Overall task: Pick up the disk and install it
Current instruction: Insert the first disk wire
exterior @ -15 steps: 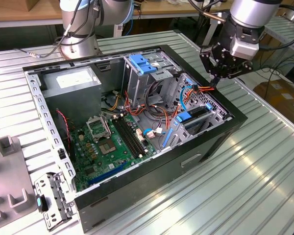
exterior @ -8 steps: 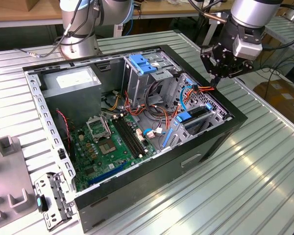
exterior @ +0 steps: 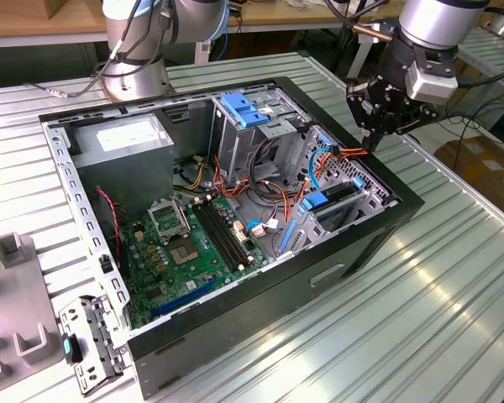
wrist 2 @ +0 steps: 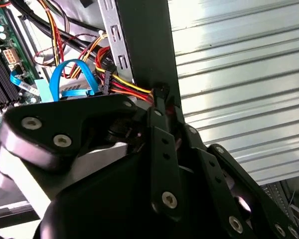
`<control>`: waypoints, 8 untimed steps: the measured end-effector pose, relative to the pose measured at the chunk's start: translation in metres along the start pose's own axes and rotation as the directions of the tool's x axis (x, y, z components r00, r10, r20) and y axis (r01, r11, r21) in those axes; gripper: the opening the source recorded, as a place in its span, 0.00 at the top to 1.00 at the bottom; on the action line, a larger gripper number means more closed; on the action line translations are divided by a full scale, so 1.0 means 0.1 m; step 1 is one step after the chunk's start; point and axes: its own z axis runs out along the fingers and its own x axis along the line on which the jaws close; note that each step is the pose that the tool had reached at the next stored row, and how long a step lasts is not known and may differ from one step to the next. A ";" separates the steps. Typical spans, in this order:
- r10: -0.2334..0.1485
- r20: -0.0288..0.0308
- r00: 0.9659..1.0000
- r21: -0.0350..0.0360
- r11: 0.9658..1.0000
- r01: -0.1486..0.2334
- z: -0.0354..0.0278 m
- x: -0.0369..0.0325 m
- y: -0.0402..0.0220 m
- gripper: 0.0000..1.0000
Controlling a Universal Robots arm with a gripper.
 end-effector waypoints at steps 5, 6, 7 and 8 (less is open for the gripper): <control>-0.040 -0.010 0.999 -0.012 0.999 0.040 0.000 0.003 0.002 0.75; -0.045 -0.012 0.999 -0.015 0.999 0.045 0.000 0.002 0.002 0.69; -0.050 -0.013 0.999 -0.017 0.999 0.050 0.000 0.002 0.002 0.69; -0.057 -0.017 0.998 -0.022 0.998 0.057 0.000 0.002 0.001 0.69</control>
